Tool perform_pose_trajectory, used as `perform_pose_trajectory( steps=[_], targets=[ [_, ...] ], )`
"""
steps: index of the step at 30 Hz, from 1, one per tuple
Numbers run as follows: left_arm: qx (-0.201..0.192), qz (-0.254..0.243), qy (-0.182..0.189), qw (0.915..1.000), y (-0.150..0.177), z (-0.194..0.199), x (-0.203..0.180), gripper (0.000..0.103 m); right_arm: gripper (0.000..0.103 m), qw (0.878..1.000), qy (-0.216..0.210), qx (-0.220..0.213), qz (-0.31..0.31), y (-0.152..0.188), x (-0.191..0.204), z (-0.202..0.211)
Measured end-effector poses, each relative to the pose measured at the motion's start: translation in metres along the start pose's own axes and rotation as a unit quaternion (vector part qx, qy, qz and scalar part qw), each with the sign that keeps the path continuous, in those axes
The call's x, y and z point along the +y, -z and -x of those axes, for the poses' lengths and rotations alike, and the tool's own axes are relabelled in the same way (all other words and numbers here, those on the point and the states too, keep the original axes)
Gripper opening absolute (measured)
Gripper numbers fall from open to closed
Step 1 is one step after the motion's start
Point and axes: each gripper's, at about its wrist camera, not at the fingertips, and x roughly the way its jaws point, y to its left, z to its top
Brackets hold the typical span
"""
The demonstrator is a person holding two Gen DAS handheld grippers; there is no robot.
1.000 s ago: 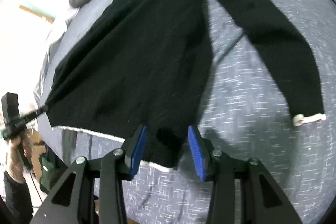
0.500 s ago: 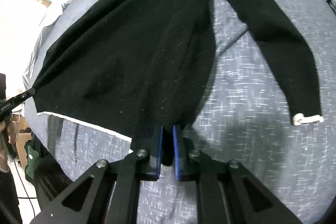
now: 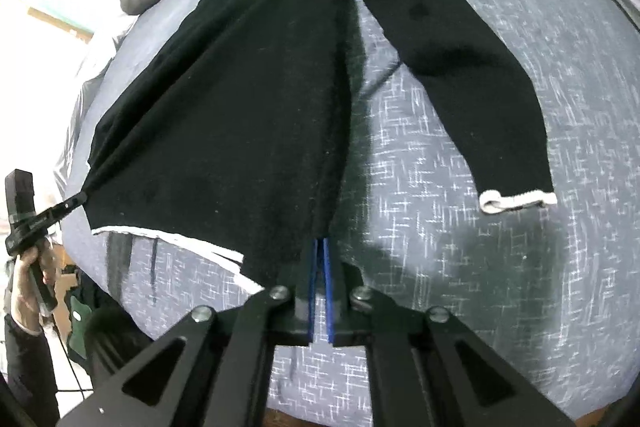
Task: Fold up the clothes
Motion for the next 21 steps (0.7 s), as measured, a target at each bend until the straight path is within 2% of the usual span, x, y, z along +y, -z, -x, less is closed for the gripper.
perform_pose_trajectory(
  steps=[9,10,11,13,17,18,21],
  targets=[
    [0.001,-0.004,-0.001,1.0,-0.001,0.0,-0.002,0.009,0.005,1.0,-0.008,0.002,-0.02,-0.004,0.001,-0.007],
    [0.001,-0.004,-0.001,1.0,-0.001,0.0,-0.002,0.009,0.009,1.0,-0.006,0.001,-0.019,-0.005,0.004,-0.009],
    [0.002,-0.004,-0.001,1.0,-0.001,-0.001,-0.001,0.009,0.027,1.0,-0.006,0.004,-0.017,-0.006,0.006,-0.012],
    [0.003,-0.003,-0.001,1.0,0.0,-0.002,-0.001,0.009,0.045,1.0,-0.004,0.01,-0.015,-0.008,0.011,-0.018],
    [0.004,-0.003,0.0,1.0,0.001,-0.003,0.0,0.009,0.044,1.0,0.012,0.025,-0.008,-0.011,0.017,-0.032],
    [0.004,-0.003,0.0,1.0,0.001,-0.003,-0.001,0.009,0.033,0.999,0.016,0.026,-0.009,-0.011,0.017,-0.036],
    [0.004,-0.004,0.001,1.0,0.002,-0.003,-0.001,0.009,0.014,0.999,0.018,0.025,-0.011,-0.012,0.015,-0.04]
  ],
)
